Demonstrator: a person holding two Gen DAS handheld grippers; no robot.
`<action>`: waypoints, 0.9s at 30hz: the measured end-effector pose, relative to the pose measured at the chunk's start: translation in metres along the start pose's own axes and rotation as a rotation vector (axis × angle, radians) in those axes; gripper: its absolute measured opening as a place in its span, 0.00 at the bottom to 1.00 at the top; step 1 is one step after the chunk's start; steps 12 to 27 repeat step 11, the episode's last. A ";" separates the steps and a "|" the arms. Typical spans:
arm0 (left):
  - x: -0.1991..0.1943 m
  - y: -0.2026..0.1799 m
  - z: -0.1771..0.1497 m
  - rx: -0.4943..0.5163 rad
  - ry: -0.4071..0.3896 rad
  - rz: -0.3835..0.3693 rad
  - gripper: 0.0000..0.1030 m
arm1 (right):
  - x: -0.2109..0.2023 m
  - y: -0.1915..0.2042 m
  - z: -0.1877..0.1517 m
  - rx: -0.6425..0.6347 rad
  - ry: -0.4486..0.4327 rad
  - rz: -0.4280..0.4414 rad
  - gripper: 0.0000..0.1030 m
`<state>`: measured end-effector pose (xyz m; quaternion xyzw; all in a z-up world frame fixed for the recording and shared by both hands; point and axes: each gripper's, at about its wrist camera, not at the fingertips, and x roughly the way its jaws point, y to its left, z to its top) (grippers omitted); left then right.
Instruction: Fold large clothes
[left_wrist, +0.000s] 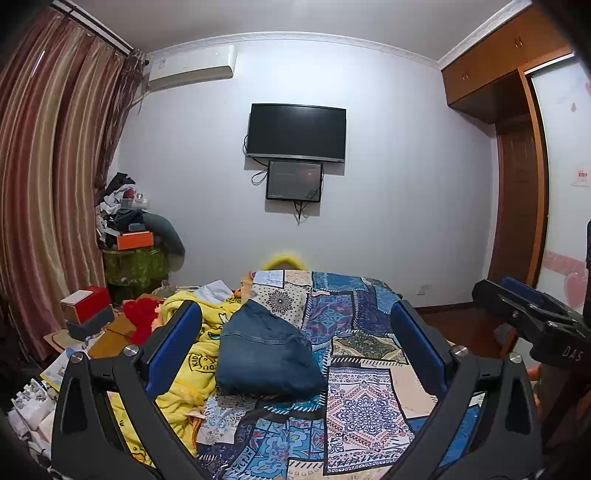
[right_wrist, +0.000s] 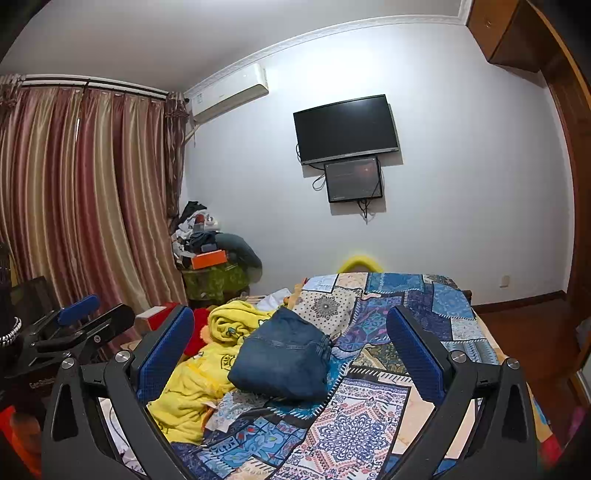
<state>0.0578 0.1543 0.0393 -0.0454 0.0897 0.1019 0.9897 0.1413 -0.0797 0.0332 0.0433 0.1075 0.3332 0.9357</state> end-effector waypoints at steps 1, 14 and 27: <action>0.000 0.000 0.000 -0.002 -0.002 0.003 1.00 | 0.001 0.000 0.000 0.001 0.001 0.000 1.00; 0.007 0.004 -0.004 -0.013 0.016 -0.013 1.00 | 0.006 -0.003 -0.003 0.017 0.010 -0.006 1.00; 0.007 0.004 -0.004 -0.013 0.016 -0.013 1.00 | 0.006 -0.003 -0.003 0.017 0.010 -0.006 1.00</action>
